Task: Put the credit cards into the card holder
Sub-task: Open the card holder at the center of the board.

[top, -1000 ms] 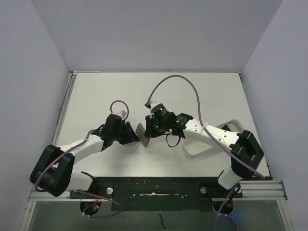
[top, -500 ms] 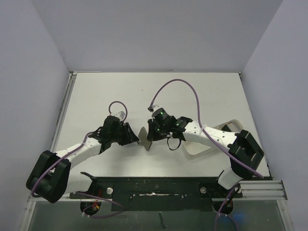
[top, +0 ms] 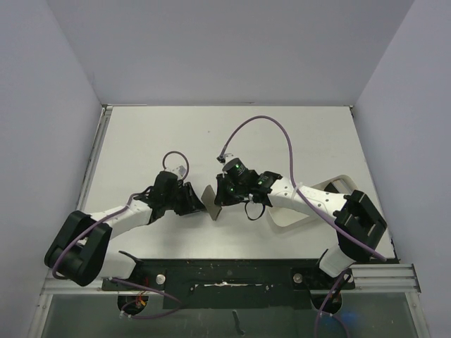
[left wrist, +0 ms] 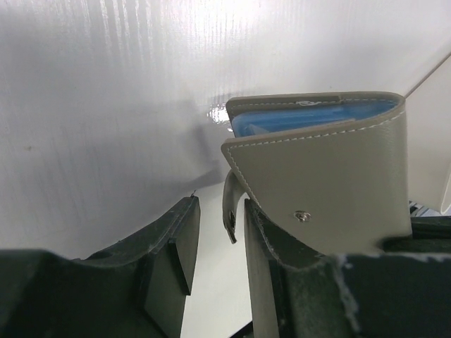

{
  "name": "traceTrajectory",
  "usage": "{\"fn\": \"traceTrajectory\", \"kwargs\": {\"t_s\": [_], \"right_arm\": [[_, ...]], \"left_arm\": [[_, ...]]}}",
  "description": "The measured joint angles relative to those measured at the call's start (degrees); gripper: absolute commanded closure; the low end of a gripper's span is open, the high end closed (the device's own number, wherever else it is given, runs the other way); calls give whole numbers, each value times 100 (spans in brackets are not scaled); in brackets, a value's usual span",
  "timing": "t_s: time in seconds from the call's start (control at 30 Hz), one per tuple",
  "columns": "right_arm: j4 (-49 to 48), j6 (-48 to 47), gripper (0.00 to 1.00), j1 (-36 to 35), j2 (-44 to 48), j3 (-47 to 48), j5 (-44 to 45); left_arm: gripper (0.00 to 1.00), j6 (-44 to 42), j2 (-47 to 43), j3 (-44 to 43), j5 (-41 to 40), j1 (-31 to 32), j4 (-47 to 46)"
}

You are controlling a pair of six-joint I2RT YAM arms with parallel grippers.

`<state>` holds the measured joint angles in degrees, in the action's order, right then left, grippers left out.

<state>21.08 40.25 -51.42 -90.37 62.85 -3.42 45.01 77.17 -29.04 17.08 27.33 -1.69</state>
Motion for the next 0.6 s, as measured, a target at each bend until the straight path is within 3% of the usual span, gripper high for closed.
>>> {"fn": "traceTrajectory", "kwargs": {"t_s": [0.1,0.23,0.47,0.6], "right_arm": [[-22,35,100,0,0,-20,0],[-74,61,98,0,0,-114,0],[76,129,63,0,0,-186,138],[286,136,56,2,0,-186,260]], "left_arm": [[74,15,98,9,15,0,-55],[99,59,151,9,35,0,-101],[100,50,-155,9,146,0,44],[100,68,-688,9,232,0,136]]}}
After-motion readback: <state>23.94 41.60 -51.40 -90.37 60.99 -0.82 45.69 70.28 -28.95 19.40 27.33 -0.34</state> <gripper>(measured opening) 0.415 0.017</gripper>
